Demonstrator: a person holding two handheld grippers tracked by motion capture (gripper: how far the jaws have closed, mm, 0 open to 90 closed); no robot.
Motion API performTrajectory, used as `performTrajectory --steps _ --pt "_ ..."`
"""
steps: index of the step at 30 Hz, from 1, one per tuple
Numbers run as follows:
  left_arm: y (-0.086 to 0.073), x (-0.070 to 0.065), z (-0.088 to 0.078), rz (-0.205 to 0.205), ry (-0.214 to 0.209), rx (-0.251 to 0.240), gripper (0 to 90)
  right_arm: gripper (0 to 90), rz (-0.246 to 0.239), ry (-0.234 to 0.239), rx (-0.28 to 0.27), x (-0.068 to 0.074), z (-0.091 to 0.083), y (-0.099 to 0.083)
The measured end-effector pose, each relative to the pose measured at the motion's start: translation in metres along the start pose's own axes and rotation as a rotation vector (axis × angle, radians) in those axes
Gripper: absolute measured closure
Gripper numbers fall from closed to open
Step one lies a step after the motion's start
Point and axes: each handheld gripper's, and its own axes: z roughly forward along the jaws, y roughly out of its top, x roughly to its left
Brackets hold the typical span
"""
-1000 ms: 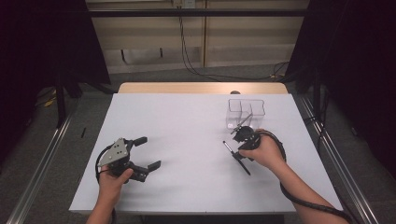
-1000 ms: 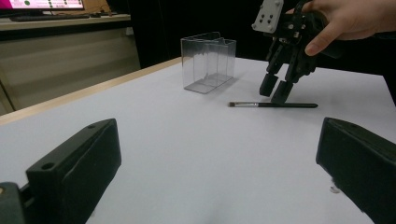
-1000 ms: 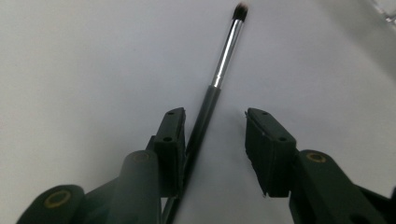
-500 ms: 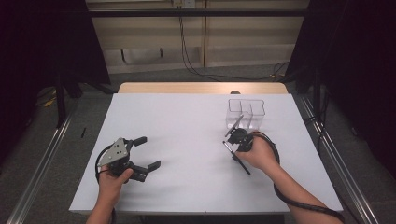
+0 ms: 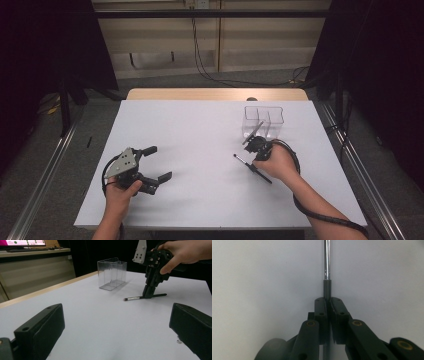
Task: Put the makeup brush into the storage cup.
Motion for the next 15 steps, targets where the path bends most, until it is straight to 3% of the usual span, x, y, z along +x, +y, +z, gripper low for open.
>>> performTrajectory --steps 8,15 --pt "0.0001 0.0009 -0.0012 0.001 0.004 0.001 0.0 84.3 0.027 0.024 -0.013 -0.0036 -0.0006 -0.0015" --pt "0.0002 0.0008 -0.0012 0.0 0.006 -0.001 0.0 84.3 0.054 0.035 -0.088 -0.0072 -0.0043 -0.0039"
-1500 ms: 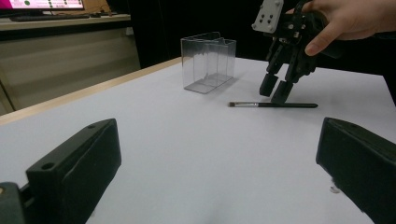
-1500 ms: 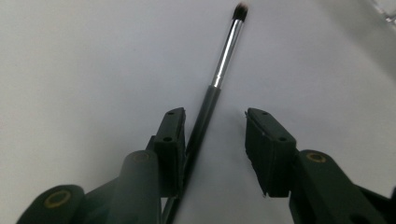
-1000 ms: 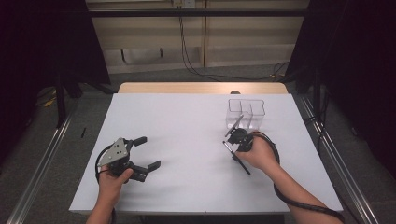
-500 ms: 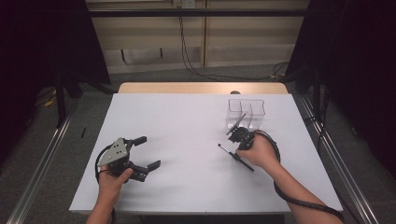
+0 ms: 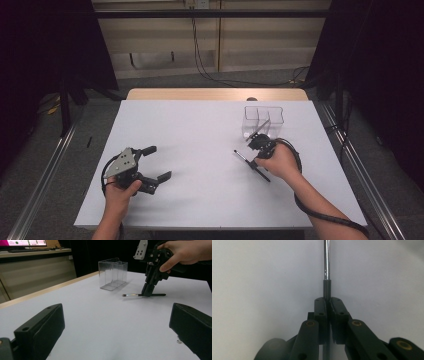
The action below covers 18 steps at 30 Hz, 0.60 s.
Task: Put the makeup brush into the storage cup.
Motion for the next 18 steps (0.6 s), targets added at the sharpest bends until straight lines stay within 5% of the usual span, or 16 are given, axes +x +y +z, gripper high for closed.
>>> performTrajectory --steps 18 --pt "0.0 -0.0003 -0.0002 -0.011 0.003 -0.005 0.0 84.3 0.038 0.071 -0.237 -0.0016 -0.0109 -0.0054"
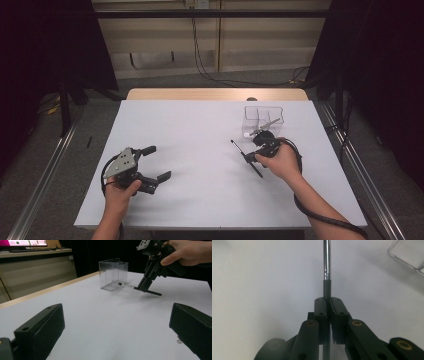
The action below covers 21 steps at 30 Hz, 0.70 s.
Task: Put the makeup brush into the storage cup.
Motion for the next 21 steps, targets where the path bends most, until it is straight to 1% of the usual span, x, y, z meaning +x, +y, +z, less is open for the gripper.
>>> performTrajectory --steps 1,2,4,6,7,8,11,16,21 --pt "0.0 0.0 0.0 0.0 0.001 0.0 0.0 84.3 0.006 0.01 -0.026 -0.0008 -0.001 -0.0007" --pt "0.0 0.0 0.0 0.0 0.001 0.0 0.0 84.3 0.006 0.01 -0.026 -0.0008 -0.001 -0.0007" --pt "-0.0001 0.0 0.0001 -0.001 0.001 0.001 0.0 84.2 0.006 0.021 -0.058 -0.0013 -0.002 -0.0016" --pt "-0.0001 0.0001 0.0001 0.0 0.002 0.002 0.0 84.3 0.006 0.02 -0.079 -0.0015 -0.0025 -0.0025" --pt "-0.0001 0.0001 0.0002 0.001 0.001 0.002 0.0 84.3 0.009 0.021 -0.098 -0.0016 -0.0032 -0.0034" --pt "-0.0001 0.0004 0.0001 0.005 0.002 0.006 0.0 84.3 0.009 0.021 -0.098 -0.0016 -0.0032 -0.0034" --pt "-0.0001 0.0008 0.0001 0.009 0.003 0.008 0.0 84.3 0.009 0.023 -0.127 -0.0015 -0.0039 -0.0041" --pt "-0.0003 0.0005 0.0002 0.0 0.002 0.002 0.0 84.3 0.014 0.031 -0.175 -0.001 -0.0055 -0.004" --pt "-0.0002 0.0006 0.0001 -0.001 0.002 0.0 0.0 84.3 0.014 0.037 -0.23 -0.0002 -0.0072 -0.0046"
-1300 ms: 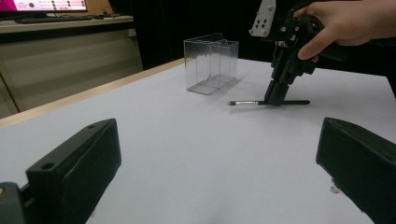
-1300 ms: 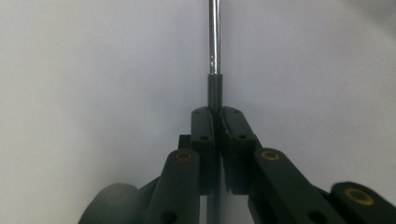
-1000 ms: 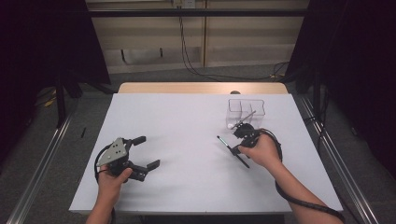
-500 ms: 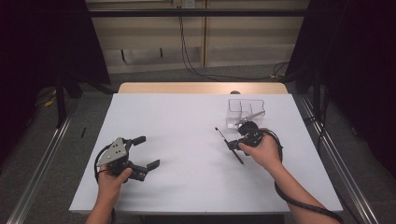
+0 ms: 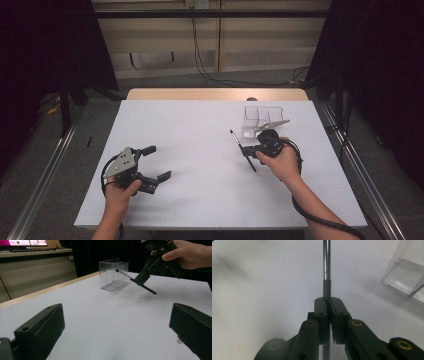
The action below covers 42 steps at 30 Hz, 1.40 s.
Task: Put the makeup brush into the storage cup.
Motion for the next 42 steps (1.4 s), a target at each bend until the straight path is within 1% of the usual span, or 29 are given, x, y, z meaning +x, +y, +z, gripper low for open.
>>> performTrajectory --steps 2,3,5,7,8,9,12,16,19,21,22,24,25,29,30,37,42 --pt "0.0 0.0 0.0 0.0 -0.001 -0.001 0.0 84.3 0.003 0.003 -0.022 0.0 -0.001 0.0" --pt "0.0 0.0 0.0 0.004 0.0 0.0 0.0 84.3 0.005 0.009 -0.045 0.0 -0.001 -0.001" --pt "0.0 0.0 0.0 -0.002 0.0 0.0 0.0 84.3 0.006 0.01 -0.051 0.0 -0.001 -0.001" --pt "0.0 0.0 0.0 -0.002 0.001 0.0 0.0 84.3 0.007 0.012 -0.071 -0.001 -0.002 -0.001" --pt "0.0 0.0 0.0 0.002 0.001 0.001 0.0 84.2 0.008 0.014 -0.089 -0.001 -0.003 -0.002" --pt "0.0 0.0 0.0 0.002 0.001 0.001 0.0 84.2 0.008 0.014 -0.089 -0.001 -0.003 -0.002" --pt "0.0 0.0 0.0 0.001 0.0 0.0 0.0 84.3 -0.008 0.005 -0.122 0.0 -0.004 -0.002" --pt "0.0 0.0 0.0 0.002 0.003 0.002 0.0 84.2 -0.01 0.011 -0.161 0.0 -0.004 -0.002" --pt "0.0 0.001 0.0 0.003 0.003 0.003 0.0 84.2 -0.01 0.01 -0.181 0.001 -0.005 -0.003" --pt "0.0 0.001 -0.001 0.005 0.002 0.004 0.0 84.3 -0.016 0.01 -0.21 0.0 -0.007 -0.003" --pt "0.0 0.001 -0.001 0.005 0.002 0.004 0.0 84.3 -0.016 0.01 -0.21 0.0 -0.007 -0.003" --pt "0.0 0.001 -0.001 0.005 0.002 0.004 0.0 84.3 -0.017 0.006 -0.24 0.001 -0.009 -0.003" --pt "0.0 0.001 -0.001 0.005 0.003 0.004 0.0 84.3 -0.018 0.004 -0.269 0.001 -0.01 -0.003" --pt "0.0 0.001 -0.001 0.005 0.003 0.004 0.0 84.3 -0.027 0.0 -0.317 0.002 -0.013 -0.003" --pt "0.0 0.001 -0.001 0.005 0.003 0.004 0.0 84.3 -0.027 0.0 -0.317 0.002 -0.013 -0.003" --pt "0.0 0.001 -0.001 0.005 0.003 0.003 0.0 84.2 -0.036 -0.01 -0.392 0.002 -0.018 -0.003" --pt "0.0 0.001 -0.001 0.005 0.003 0.003 0.0 84.3 -0.035 -0.016 -0.427 0.001 -0.02 -0.004"
